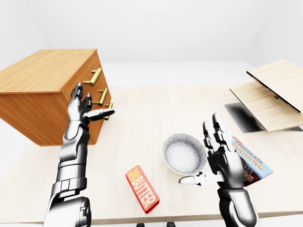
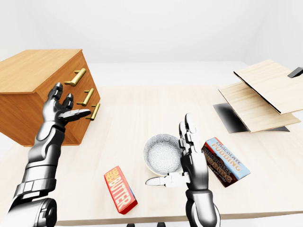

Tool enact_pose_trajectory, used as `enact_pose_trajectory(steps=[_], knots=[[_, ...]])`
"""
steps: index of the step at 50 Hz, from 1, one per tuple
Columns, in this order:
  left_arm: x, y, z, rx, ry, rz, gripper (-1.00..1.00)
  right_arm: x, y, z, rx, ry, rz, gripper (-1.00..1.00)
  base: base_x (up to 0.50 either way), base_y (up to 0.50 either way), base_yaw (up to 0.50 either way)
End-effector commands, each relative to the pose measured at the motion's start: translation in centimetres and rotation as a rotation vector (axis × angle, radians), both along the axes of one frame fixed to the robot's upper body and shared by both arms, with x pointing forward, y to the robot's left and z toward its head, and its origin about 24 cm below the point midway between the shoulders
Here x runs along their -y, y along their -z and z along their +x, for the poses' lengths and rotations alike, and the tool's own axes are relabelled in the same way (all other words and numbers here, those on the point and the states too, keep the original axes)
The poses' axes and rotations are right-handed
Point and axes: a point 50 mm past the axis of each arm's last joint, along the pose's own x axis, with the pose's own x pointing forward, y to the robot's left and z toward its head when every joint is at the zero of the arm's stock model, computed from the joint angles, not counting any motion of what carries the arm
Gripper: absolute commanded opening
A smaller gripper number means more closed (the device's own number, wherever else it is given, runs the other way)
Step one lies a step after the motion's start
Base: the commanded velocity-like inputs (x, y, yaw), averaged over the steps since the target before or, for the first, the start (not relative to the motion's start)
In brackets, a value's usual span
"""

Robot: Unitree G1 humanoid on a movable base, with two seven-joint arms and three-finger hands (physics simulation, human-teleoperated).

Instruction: Close the top drawer of the cabinet and put the bowl on top of it.

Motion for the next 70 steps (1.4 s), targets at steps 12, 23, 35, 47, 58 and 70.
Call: enact_pose_trajectory(steps=[12, 23, 35, 47, 58, 70], knots=[[-3.7, -2.6, -1.1, 0.063, -0.128, 0.046, 1.0, 0.0, 0.1, 0.1, -0.002, -0.001, -0.001, 1.0, 0.0, 0.0, 0.0], [-1.7, -4.5, -3.2, 0.199, -0.081, 0.104, 1.0, 0.0, 0.2, 0.2, -0.002, 0.001, -0.001, 1.0, 0.0, 0.0, 0.0], [1.9, -5.2, -5.5, 0.303, 0.008, 0.187, 1.0, 0.2, 0.1, 0.3, -0.002, 0.006, 0.001, 1.0, 0.0, 0.0, 0.0], [5.2, -5.4, -7.5, 0.367, 0.096, 0.257, 1.0, 0.4, -0.2, 0.2, 0.002, 0.011, 0.009, 1.0, 0.0, 0.0, 0.0], [8.6, -5.5, -10.0, 0.417, 0.162, 0.339, 1.0, 0.7, -0.5, 0.0, 0.01, 0.019, 0.011, 1.0, 0.0, 0.0, 0.0], [12.3, -5.3, -12.7, 0.448, 0.249, 0.419, 1.0, 1.8, -1.7, -0.4, 0.032, 0.037, 0.029, 1.0, 0.0, 0.0, 0.0]])
